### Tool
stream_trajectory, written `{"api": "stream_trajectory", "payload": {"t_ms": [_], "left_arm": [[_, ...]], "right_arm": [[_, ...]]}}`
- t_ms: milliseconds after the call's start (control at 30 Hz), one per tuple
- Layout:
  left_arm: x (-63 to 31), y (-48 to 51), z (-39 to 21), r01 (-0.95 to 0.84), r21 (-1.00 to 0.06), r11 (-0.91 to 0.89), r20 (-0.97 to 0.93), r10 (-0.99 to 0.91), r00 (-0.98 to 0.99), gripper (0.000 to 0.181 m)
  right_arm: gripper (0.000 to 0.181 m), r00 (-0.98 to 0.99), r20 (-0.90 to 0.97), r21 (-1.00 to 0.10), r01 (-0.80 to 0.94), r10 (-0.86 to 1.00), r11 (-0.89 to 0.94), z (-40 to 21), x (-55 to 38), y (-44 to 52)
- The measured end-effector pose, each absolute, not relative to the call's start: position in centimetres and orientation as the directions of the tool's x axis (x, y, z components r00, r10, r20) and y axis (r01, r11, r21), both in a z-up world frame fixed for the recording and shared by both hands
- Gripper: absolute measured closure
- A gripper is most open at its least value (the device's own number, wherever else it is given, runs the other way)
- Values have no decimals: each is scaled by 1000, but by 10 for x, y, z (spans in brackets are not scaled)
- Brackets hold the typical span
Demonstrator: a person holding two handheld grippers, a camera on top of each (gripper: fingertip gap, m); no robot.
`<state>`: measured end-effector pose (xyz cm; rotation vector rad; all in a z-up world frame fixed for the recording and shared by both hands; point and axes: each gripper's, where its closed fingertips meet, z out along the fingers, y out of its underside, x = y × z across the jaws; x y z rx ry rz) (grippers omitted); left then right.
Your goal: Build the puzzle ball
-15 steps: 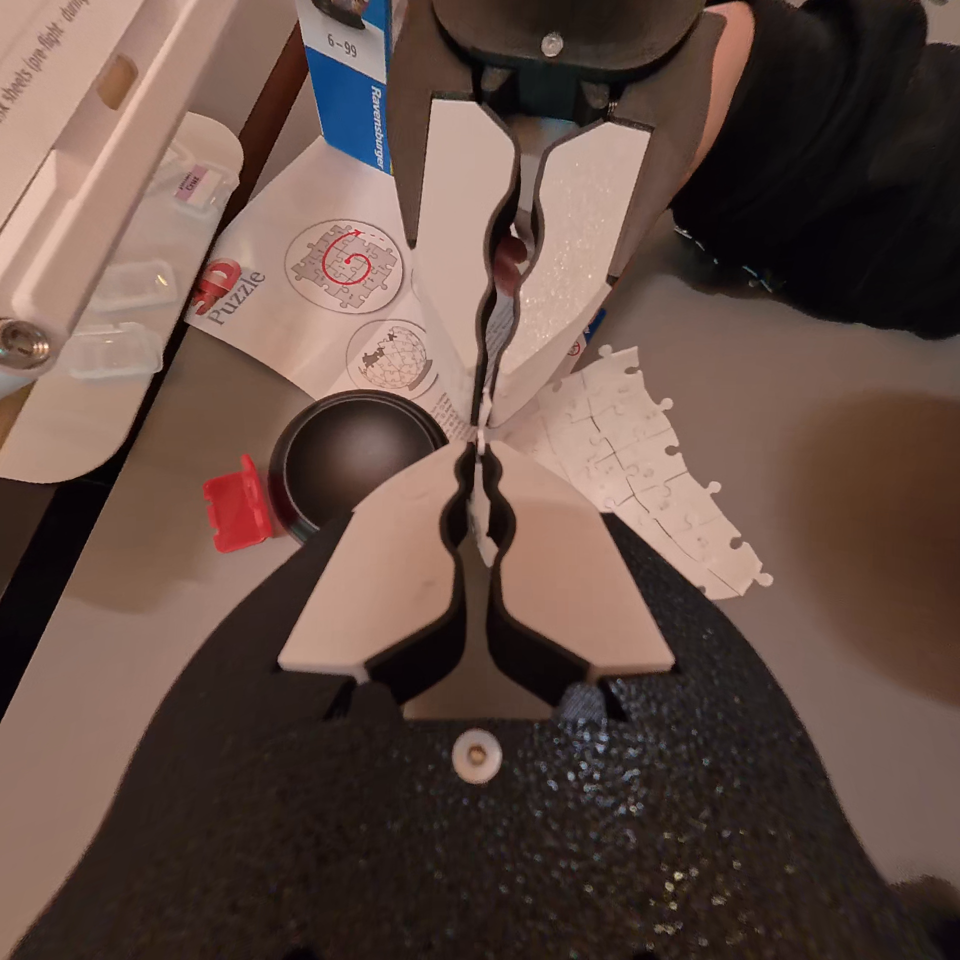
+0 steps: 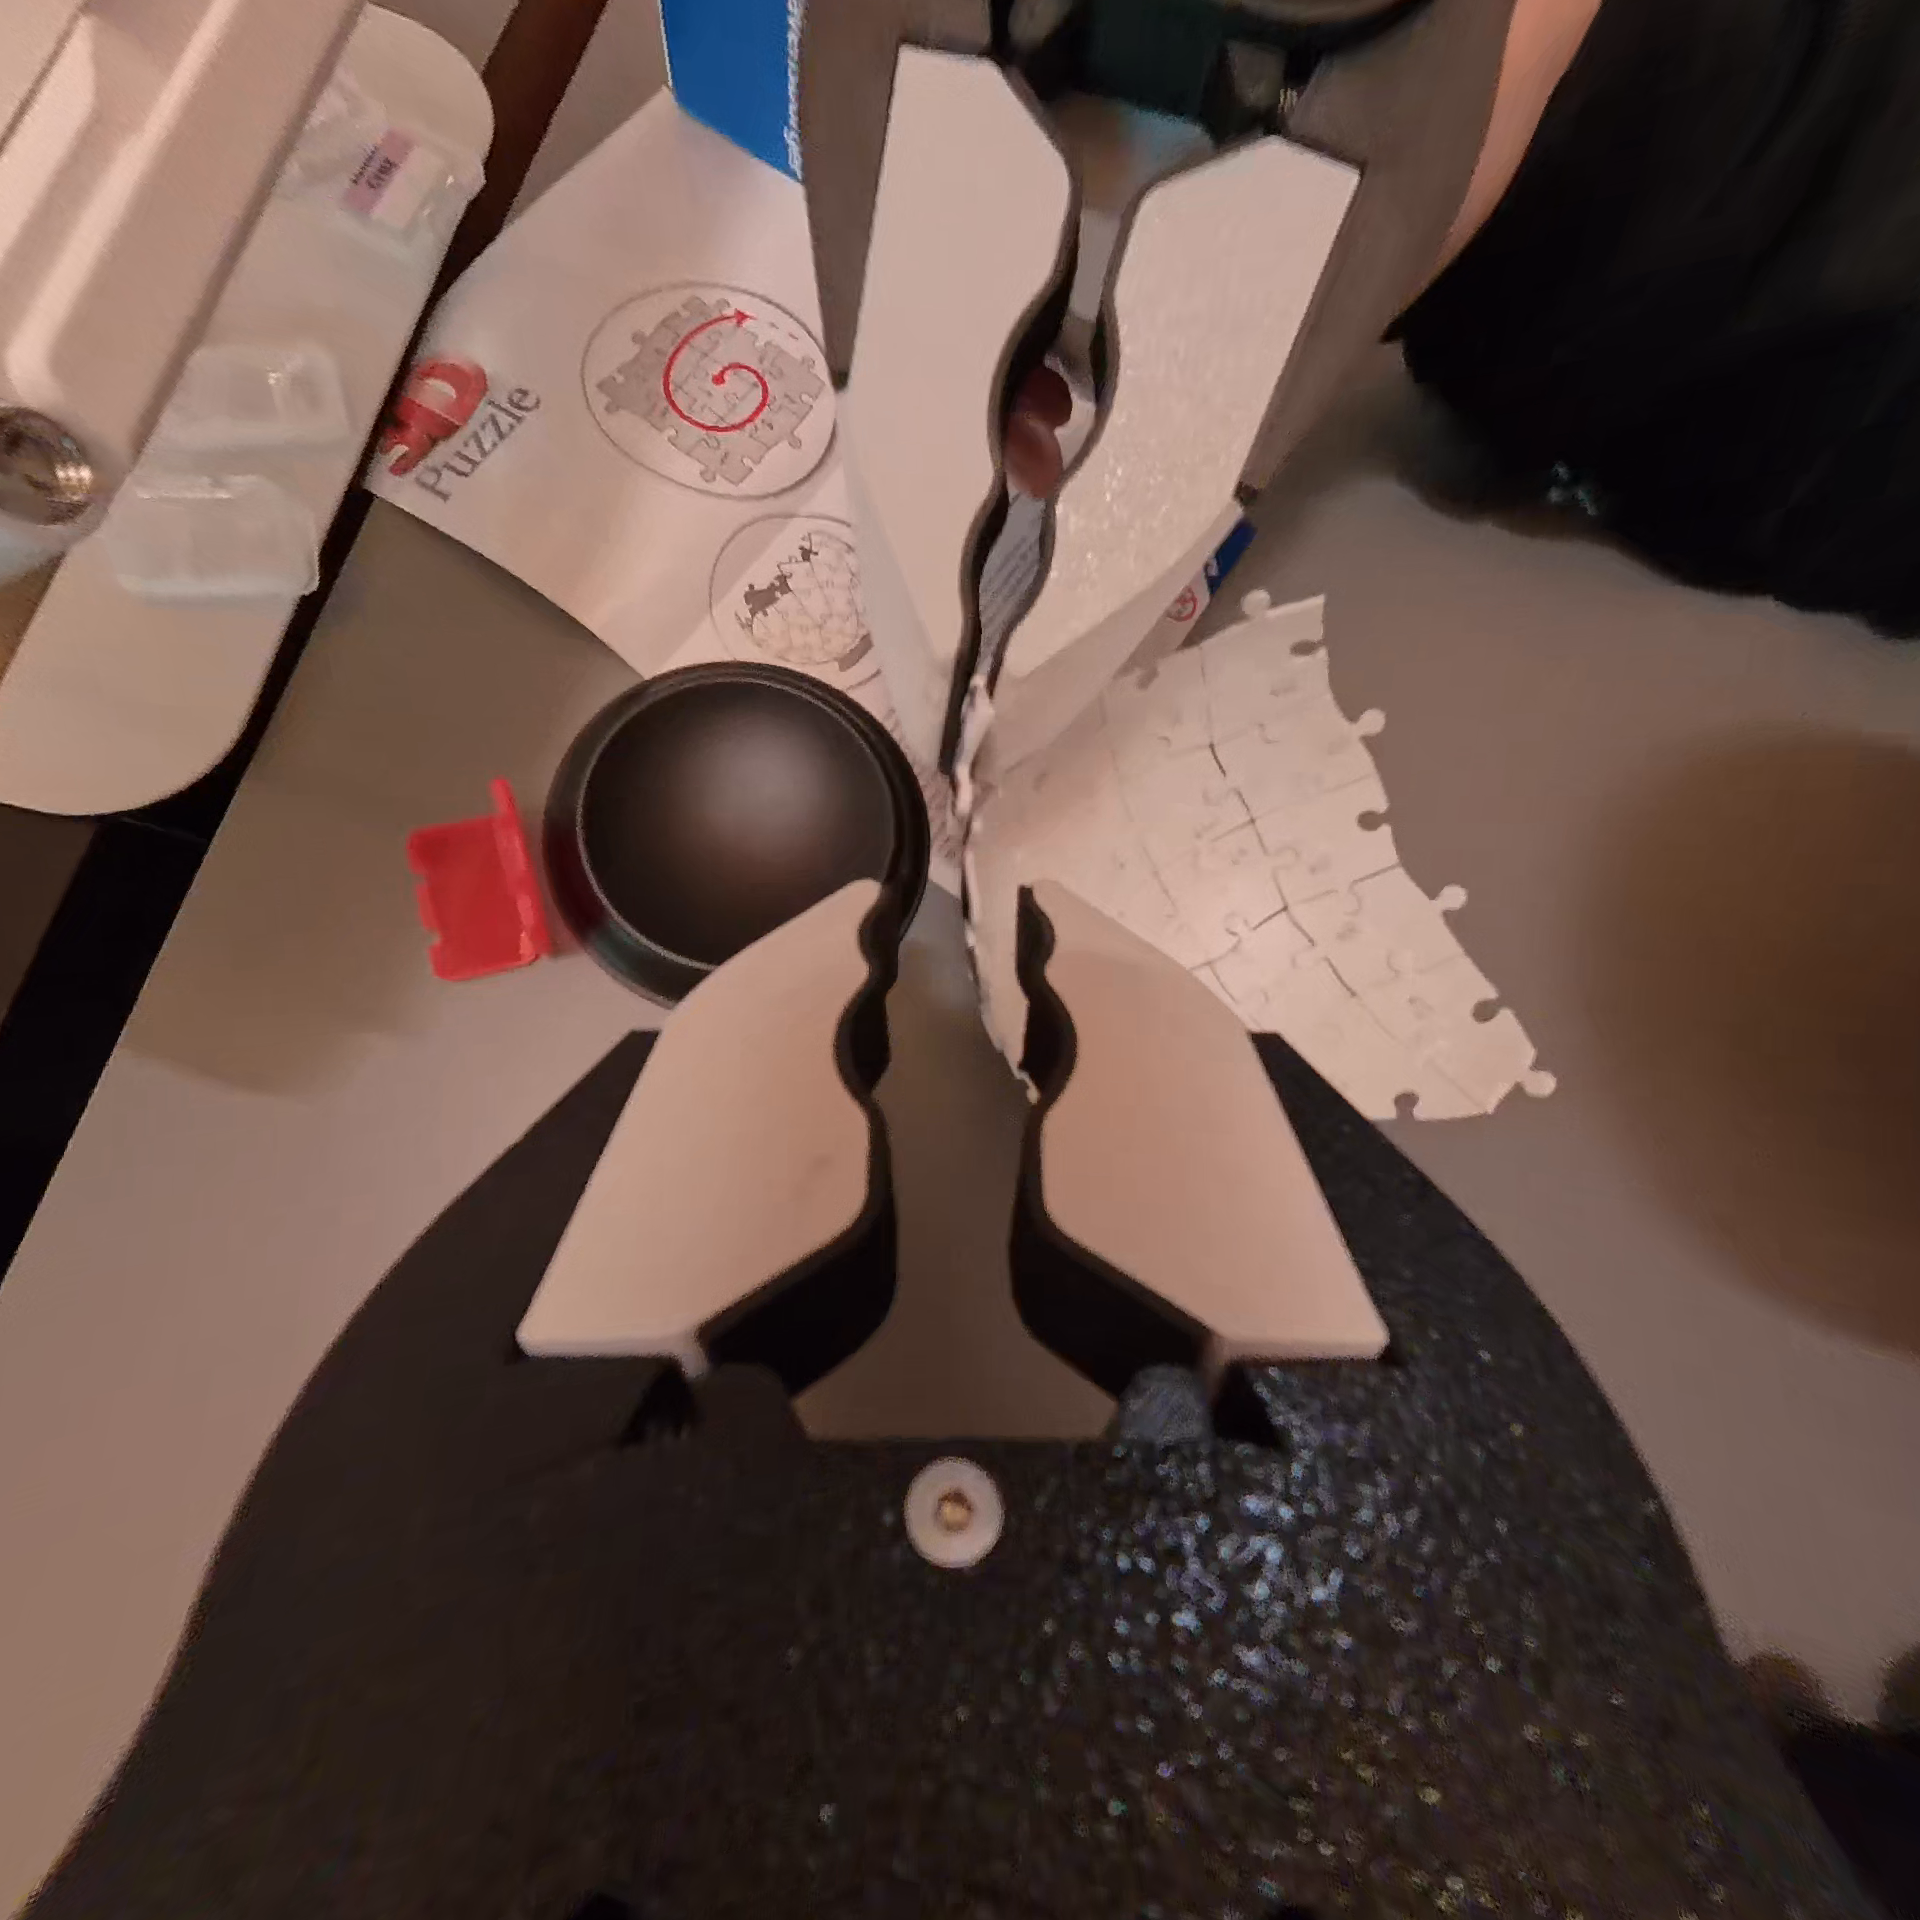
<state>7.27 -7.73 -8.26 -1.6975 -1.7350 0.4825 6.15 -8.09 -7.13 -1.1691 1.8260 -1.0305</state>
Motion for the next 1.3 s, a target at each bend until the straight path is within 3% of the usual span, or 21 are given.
{"api": "stream_trajectory", "payload": {"t_ms": [467, 1300], "left_arm": [[68, -78, -91, 763, -644, 55, 145, 988, 51, 179], [63, -81, -81, 720, -692, 60, 133, 990, 45, 176]], "right_arm": [[179, -318, -102, -892, -389, -943, 228, -73, 63, -81], [179, -344, -129, -878, -397, -930, 269, -78, 64, -82]]}}
